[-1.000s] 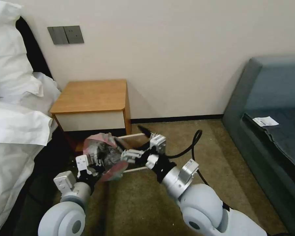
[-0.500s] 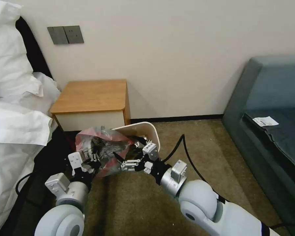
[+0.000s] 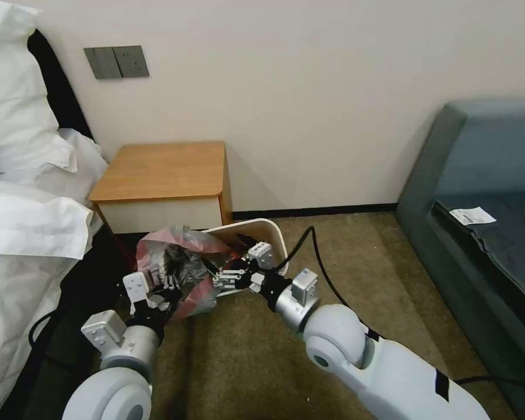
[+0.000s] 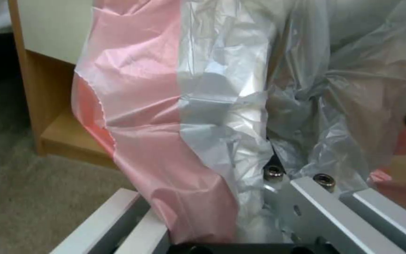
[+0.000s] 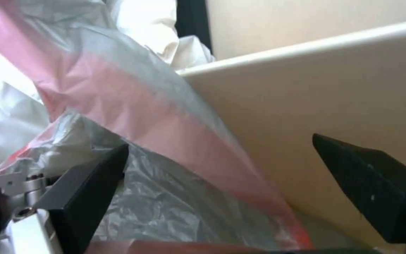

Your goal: Pick up the garbage bag from the table and place it over the trash can.

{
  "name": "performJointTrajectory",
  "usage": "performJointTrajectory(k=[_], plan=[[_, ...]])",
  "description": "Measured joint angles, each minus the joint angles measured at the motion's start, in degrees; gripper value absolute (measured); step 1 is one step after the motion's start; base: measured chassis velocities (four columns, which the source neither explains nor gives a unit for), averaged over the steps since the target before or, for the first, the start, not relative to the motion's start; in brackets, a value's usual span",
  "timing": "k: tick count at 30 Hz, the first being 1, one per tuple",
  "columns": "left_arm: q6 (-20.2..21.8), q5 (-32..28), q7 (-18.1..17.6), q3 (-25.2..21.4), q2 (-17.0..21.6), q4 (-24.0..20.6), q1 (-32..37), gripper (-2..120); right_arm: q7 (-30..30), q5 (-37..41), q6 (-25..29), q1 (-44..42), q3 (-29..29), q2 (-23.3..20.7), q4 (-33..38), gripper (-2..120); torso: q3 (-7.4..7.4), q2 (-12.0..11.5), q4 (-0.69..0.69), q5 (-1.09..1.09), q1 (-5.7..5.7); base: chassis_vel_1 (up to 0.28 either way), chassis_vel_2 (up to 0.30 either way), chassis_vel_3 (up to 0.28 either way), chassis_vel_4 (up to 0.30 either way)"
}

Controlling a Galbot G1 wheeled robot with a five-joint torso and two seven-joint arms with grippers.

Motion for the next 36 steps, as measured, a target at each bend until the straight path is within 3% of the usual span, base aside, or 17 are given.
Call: performJointTrajectory(k=[15,17,19,27,36], plan=[[-0.1,0.2,0.0,-0.3,-0.1,1.1,-0.3,5,1.3,1.3,-0.2,1.0,-2.2,1.3,-1.3,50,0.0,0.0,0.0,0.0,0.0,0.0,0.0,0.0,0.0],[-0.2,0.2,-0.1,-0.2,-0.2,1.1,-0.3,5,1.4,1.0,0.0,0.9,-2.3,1.2,-1.3,38,0.0,0.0,0.0,0.0,0.0,0.0,0.0,0.0,0.0],[-0.2,0.2,-0.1,-0.2,-0.2,1.1,-0.3,5,1.5,0.9,0.0,0.9,-2.3,1.2,-1.3,35,0.0,0.0,0.0,0.0,0.0,0.0,0.0,0.0,0.0],[-0.2,0.2,-0.1,-0.4,0.0,0.9,-0.4,5,1.5,0.2,0.6,0.7,-2.5,1.1,-1.0,2,0.0,0.0,0.0,0.0,0.0,0.0,0.0,0.0,0.0],[-0.2,0.9,-0.1,-0.5,0.0,1.9,-0.3,5,1.6,-1.3,1.0,0.4,-0.6,1.5,1.6,0,0.0,0.0,0.0,0.0,0.0,0.0,0.0,0.0,0.0]])
